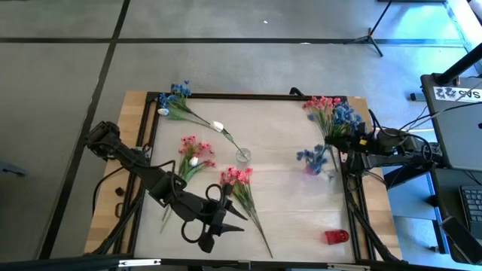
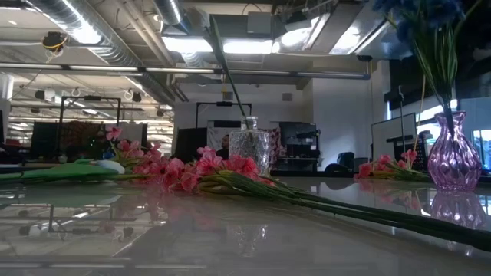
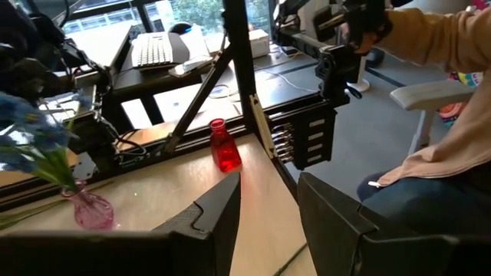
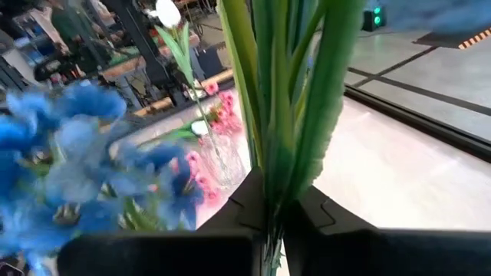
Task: Sort flowers into vase by color
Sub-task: Put the bottom blue flower into the purple vase
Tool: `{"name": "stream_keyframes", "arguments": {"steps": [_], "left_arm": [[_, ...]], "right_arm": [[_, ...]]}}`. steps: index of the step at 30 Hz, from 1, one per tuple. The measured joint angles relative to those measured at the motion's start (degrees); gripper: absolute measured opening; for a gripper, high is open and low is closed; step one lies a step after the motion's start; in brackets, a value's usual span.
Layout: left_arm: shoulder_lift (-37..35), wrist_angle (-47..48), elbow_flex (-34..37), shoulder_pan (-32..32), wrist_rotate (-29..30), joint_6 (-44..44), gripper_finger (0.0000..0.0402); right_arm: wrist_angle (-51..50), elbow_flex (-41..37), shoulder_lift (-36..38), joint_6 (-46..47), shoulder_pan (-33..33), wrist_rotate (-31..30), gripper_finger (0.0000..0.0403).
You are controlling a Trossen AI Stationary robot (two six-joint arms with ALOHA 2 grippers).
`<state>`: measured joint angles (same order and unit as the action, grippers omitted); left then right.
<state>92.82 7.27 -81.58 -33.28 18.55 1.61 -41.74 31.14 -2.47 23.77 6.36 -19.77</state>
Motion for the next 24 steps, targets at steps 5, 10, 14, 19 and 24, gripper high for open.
{"name": "stream_keyframes", "arguments": {"steps": [5,10,14,19,24], "left_arm": [[0.0,-0.1,0.0,0.7,0.0,0.0,0.0128],[0.0,0.0,0.0,0.8,0.0,0.0,0.0128],[0.0,0.0,0.0,0.7,0.0,-0.2,0.0128],[0.0,0.0,0.0,0.7,0.0,-1.3,0.0128],[0.0,0.0,0.0,0.7,0.0,-1.5,0.0128]], "right_arm": [[-0.3,0.0,-0.1,0.0,0.0,0.0,0.0024],[-0.3,0.0,-0.1,-0.8,0.0,0.0,0.0024],[-0.3,0.0,-0.1,-1.7,0.0,0.0,0.0025],[-0.3,0.0,-0.5,-1.7,0.0,-0.1,0.0025],[-1.9,0.1,-3.5,1.8,0.0,-5.8,0.0025]]}}
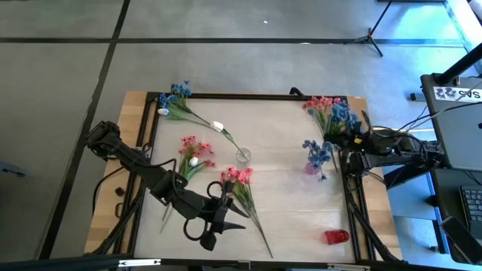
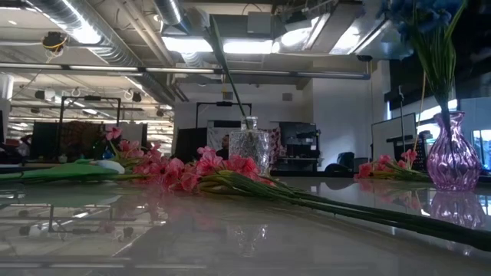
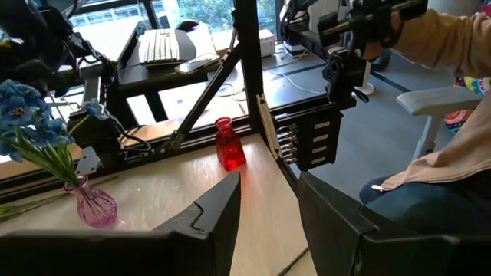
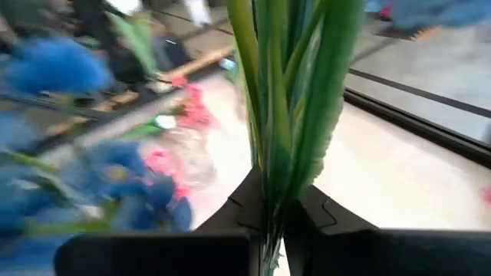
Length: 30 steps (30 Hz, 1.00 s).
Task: Sort flowers into vase by color
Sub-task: Put the bottom blue flower into the purple vase
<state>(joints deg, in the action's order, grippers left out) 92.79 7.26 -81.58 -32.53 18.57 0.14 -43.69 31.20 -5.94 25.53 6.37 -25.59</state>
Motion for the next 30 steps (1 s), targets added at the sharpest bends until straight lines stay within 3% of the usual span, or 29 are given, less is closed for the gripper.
{"name": "stream_keyframes", "arguments": {"steps": [16,30], "left_arm": [[0.0,1.4,0.0,-0.3,0.0,-1.1,0.0128],[0.0,1.4,0.0,-0.3,0.0,-1.2,0.0128]], "right_arm": [[-1.5,-1.6,-2.2,7.7,0.0,-4.8,0.0026],[0.5,-3.1,-2.2,7.2,0.0,1.2,0.0030]]}}
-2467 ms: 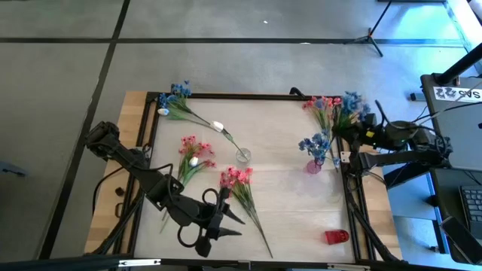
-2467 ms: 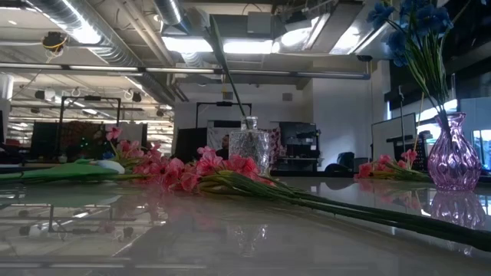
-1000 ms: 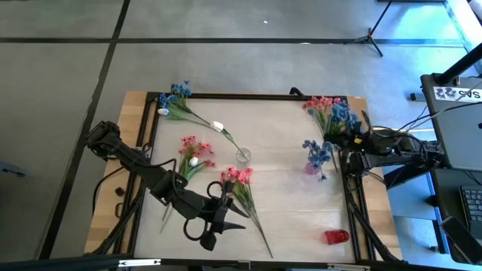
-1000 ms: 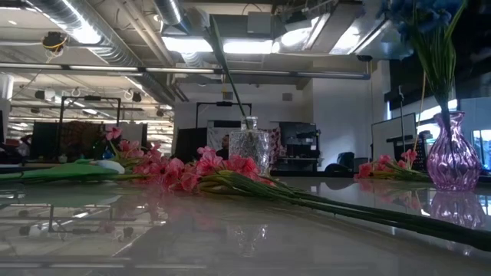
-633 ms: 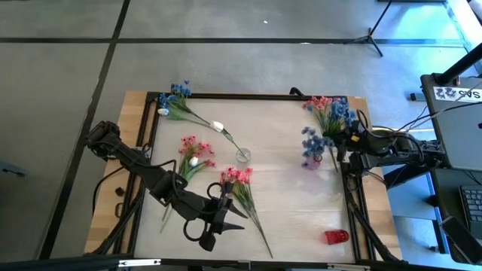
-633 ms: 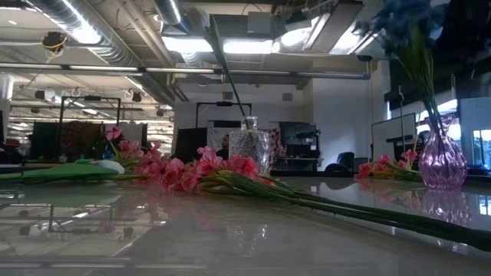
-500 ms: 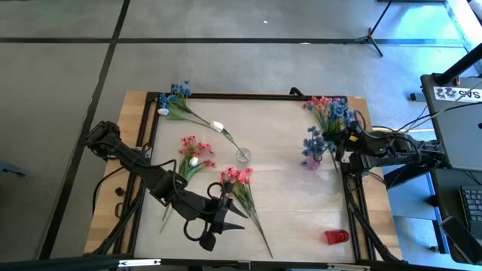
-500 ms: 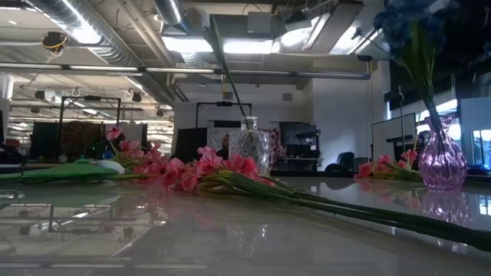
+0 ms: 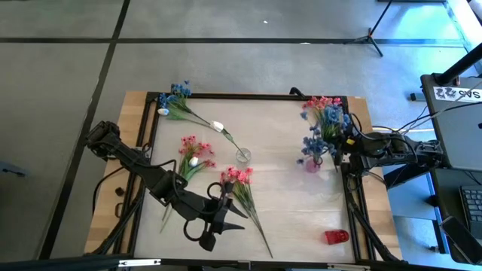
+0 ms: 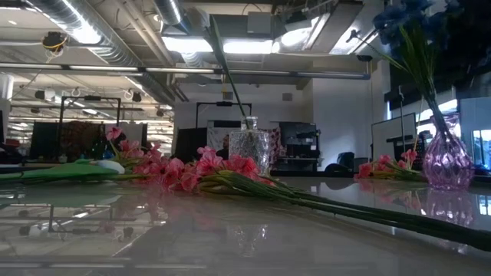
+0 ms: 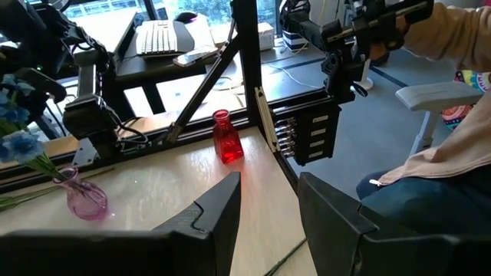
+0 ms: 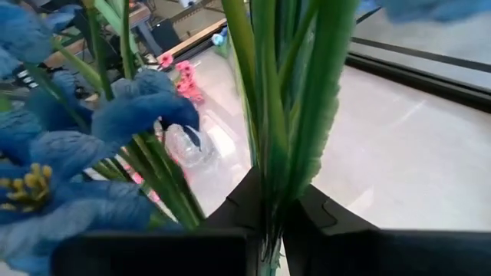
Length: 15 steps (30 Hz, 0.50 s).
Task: Sort flowers into vase by color
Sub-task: Put the bottom blue flower into the purple vase
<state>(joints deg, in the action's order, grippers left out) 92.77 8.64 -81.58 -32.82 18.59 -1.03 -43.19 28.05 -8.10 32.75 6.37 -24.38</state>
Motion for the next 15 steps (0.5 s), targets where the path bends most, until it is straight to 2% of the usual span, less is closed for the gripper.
{"name": "stream_keyframes", "arguments": {"steps": [10,15], "left_arm": [[0.0,0.0,0.0,0.0,0.0,-0.1,0.0128],[0.0,0.0,0.0,0.0,0.0,-0.1,0.0128]], "right_arm": [[-0.2,0.0,0.0,0.0,0.0,0.2,0.0127],[0.7,0.0,0.0,-1.6,0.0,4.2,0.0137]]}}
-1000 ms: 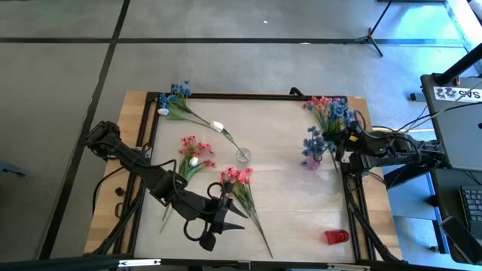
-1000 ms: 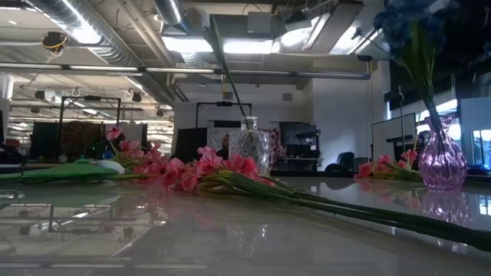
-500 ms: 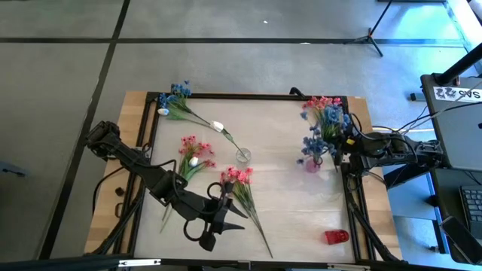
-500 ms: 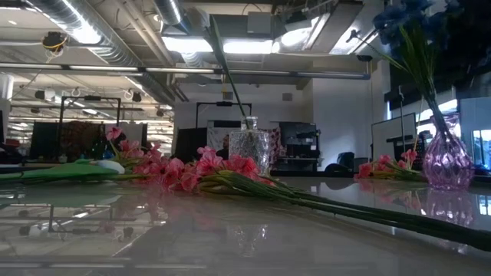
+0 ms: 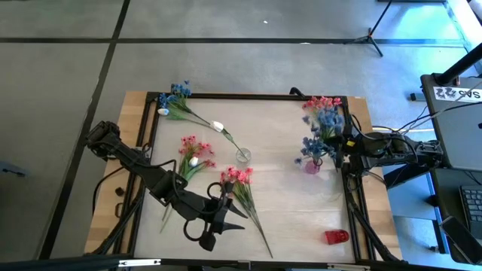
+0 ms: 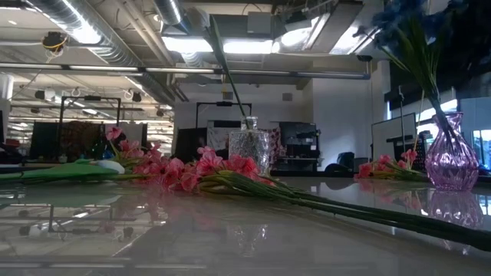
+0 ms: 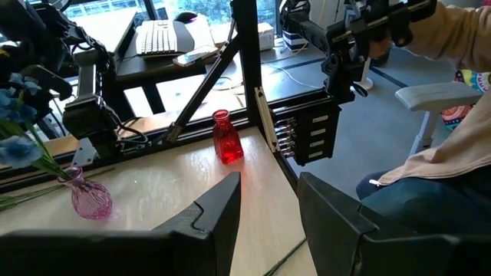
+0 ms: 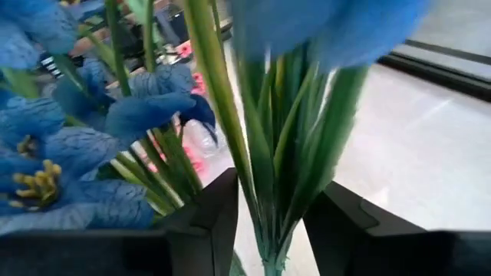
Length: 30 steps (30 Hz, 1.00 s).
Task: Sort flowers into vase by color
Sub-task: Put the bottom blue flower into the purple vase
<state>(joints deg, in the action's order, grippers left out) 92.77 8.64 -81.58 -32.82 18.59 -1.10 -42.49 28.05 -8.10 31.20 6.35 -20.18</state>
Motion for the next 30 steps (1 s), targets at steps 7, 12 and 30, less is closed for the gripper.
{"name": "stream_keyframes", "arguments": {"steps": [7,12,30], "left_arm": [[0.0,0.0,0.0,0.0,0.0,0.0,0.0128],[0.0,0.0,0.0,0.0,0.0,0.0,0.0128],[0.0,-0.1,0.0,0.1,0.0,0.1,0.0128]], "right_arm": [[0.0,0.0,0.0,-0.2,0.0,2.3,0.0113],[0.2,0.5,0.0,-1.1,0.0,4.9,0.0108],[-9.9,3.8,0.0,6.4,0.0,14.5,0.0131]]}}
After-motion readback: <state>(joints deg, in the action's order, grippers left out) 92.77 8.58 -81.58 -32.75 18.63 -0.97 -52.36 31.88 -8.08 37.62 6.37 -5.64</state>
